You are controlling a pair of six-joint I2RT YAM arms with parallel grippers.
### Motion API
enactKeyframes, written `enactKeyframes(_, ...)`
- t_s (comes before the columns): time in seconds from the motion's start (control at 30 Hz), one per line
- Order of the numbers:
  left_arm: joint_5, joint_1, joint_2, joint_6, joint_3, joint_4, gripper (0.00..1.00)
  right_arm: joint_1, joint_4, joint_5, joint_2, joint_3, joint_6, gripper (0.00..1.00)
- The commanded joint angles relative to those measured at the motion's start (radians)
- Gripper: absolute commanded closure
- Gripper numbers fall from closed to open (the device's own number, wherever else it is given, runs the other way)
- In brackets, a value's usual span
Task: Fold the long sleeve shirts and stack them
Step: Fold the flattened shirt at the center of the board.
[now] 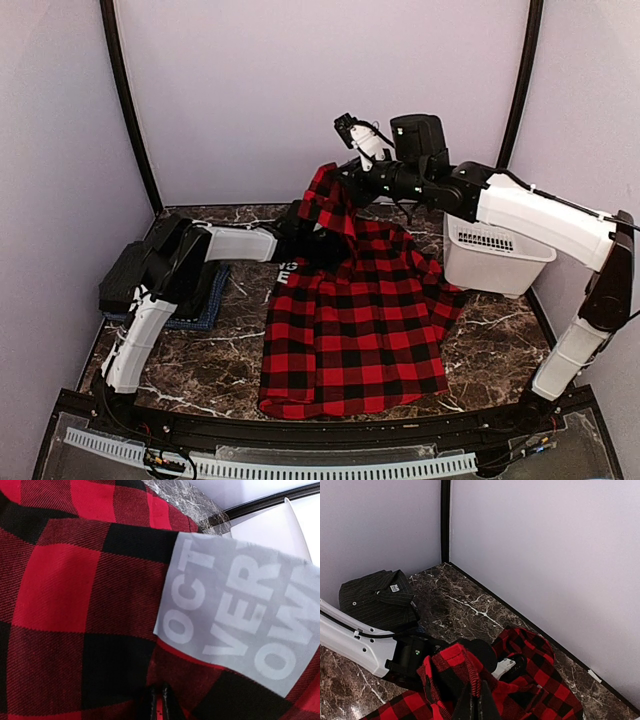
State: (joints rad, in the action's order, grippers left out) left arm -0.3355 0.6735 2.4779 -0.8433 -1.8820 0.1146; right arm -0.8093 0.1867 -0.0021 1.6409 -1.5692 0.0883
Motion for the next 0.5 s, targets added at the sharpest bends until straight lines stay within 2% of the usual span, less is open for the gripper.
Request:
enactKeyframes(0.0,-0.018,-0.012,-0.014,-0.02,-0.018,0.032,0.95,-0.007,-0.044,-0.06,-0.03,0.046,-0.038,1.0)
enactKeyframes(0.47,-0.043,-0.107,-0.191,0.054,0.161,0.112,0.91,-0.007,-0.102,-0.076,-0.108,0.22,-0.088,1.0)
